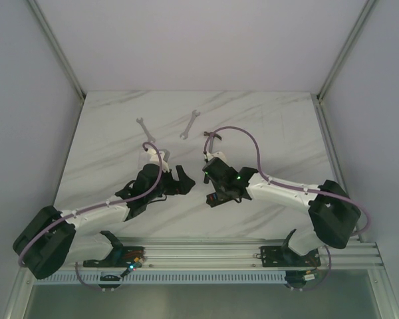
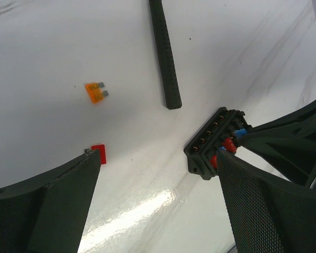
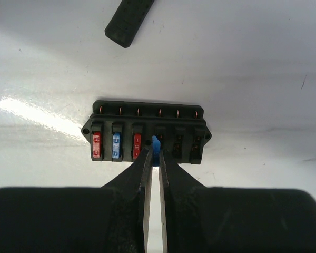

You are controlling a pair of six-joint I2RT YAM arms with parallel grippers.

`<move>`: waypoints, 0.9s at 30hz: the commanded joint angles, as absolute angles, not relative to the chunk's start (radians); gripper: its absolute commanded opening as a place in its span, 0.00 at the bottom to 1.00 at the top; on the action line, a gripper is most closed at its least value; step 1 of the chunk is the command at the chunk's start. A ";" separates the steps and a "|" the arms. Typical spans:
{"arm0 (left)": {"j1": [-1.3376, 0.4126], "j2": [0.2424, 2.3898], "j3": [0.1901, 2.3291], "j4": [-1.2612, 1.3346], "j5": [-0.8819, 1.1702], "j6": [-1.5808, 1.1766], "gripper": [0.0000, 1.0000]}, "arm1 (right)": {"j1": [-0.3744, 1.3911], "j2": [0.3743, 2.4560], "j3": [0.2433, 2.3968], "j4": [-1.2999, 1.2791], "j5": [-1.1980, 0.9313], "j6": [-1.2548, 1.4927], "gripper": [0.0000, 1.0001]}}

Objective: Snap on the fuse box
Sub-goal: Install the fuse at the fuse box base.

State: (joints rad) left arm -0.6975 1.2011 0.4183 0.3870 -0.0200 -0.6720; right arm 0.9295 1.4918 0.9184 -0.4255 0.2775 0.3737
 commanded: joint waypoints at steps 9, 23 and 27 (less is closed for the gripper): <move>-0.693 1.187 0.407 0.365 -0.028 -0.673 1.00 | 0.936 1.467 0.905 -0.421 0.329 0.364 0.00; -0.694 1.185 0.409 0.354 -0.023 -0.683 1.00 | 0.935 1.487 0.886 -0.411 0.300 0.367 0.00; -0.693 1.185 0.410 0.354 -0.023 -0.684 1.00 | 0.936 1.486 0.884 -0.411 0.304 0.365 0.00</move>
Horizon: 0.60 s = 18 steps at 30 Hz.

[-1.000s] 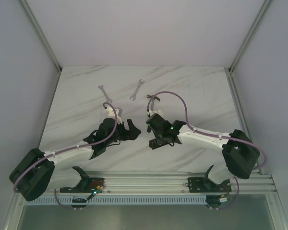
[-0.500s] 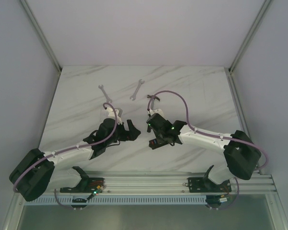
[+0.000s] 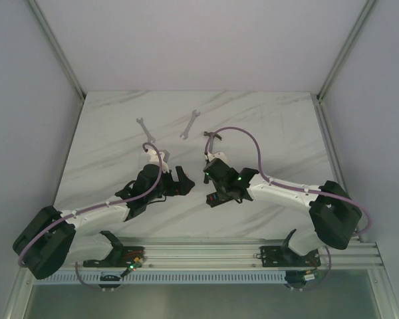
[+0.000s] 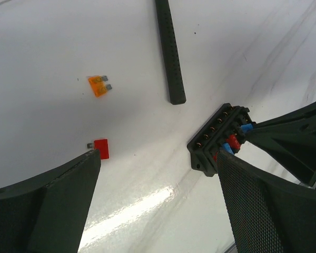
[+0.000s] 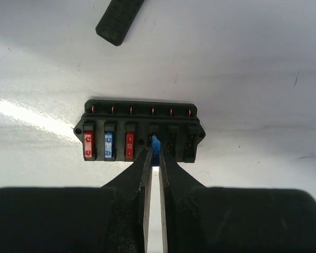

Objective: Snap on the fuse box
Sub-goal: Install the fuse at the fuse box base.

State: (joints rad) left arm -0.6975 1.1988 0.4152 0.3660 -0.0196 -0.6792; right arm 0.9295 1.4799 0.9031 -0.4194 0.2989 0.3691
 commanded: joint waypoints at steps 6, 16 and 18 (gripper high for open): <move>-0.693 1.183 0.411 0.354 -0.021 -0.689 1.00 | 0.935 1.488 0.882 -0.402 0.297 0.364 0.00; -0.693 1.176 0.408 0.351 -0.017 -0.694 1.00 | 0.936 1.497 0.881 -0.394 0.287 0.362 0.00; -0.694 1.175 0.410 0.351 -0.017 -0.695 1.00 | 0.936 1.497 0.878 -0.394 0.291 0.363 0.00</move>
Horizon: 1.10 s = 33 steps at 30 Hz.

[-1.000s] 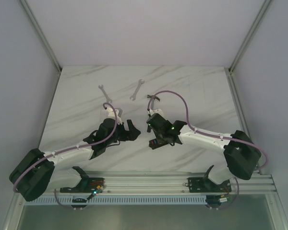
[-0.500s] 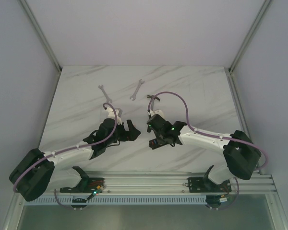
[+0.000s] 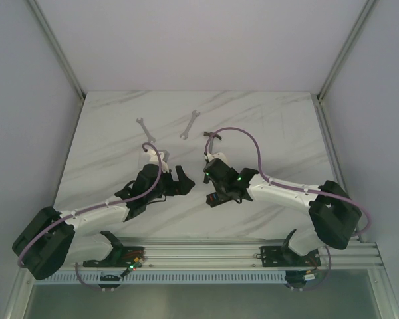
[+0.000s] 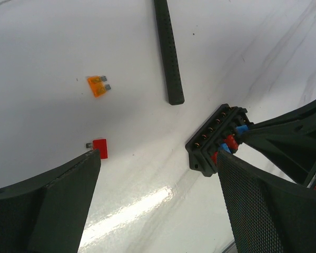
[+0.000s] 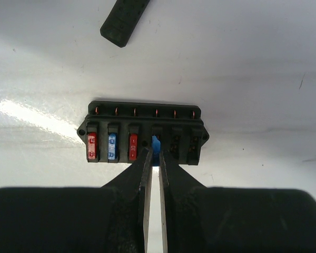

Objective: Snap on the fuse box
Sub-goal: Install the fuse at the fuse box base.

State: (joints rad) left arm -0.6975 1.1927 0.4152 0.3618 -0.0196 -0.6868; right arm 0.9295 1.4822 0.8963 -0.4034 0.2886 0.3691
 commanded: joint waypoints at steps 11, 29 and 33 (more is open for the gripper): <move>-0.693 1.181 0.413 0.350 -0.015 -0.697 1.00 | 0.936 1.499 0.874 -0.406 0.305 0.360 0.00; -0.693 1.184 0.415 0.351 -0.014 -0.698 1.00 | 0.935 1.534 0.877 -0.434 0.303 0.356 0.00; -0.693 1.183 0.416 0.351 -0.014 -0.698 1.00 | 0.936 1.577 0.882 -0.461 0.298 0.351 0.00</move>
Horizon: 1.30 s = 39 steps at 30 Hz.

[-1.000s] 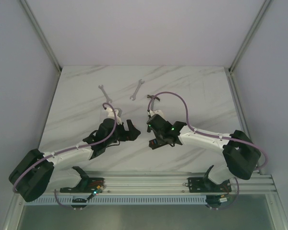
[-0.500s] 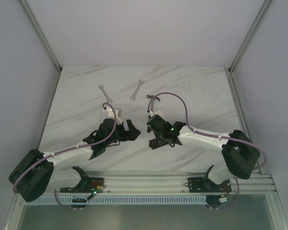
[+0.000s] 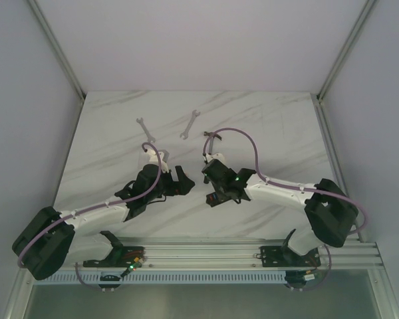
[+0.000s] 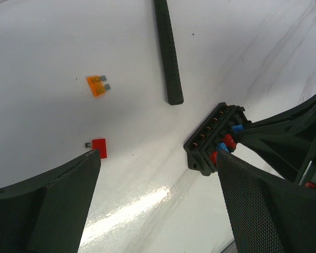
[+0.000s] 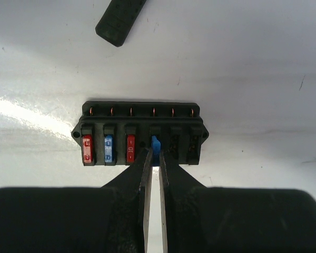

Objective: Snap on the fuse box
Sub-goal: Install the fuse at the fuse box base.

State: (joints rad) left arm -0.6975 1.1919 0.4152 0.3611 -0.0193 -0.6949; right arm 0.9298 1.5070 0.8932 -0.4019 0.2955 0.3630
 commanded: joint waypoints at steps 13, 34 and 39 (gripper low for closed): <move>-0.693 1.187 0.413 0.351 -0.018 -0.698 1.00 | 0.936 1.684 0.895 -0.515 0.246 0.342 0.00; -0.690 1.121 0.352 0.337 -0.065 -0.741 1.00 | 0.936 1.935 0.979 -0.600 0.151 0.343 0.00; -0.689 1.082 0.344 0.314 -0.065 -0.746 1.00 | 0.936 1.870 1.019 -0.633 0.148 0.370 0.00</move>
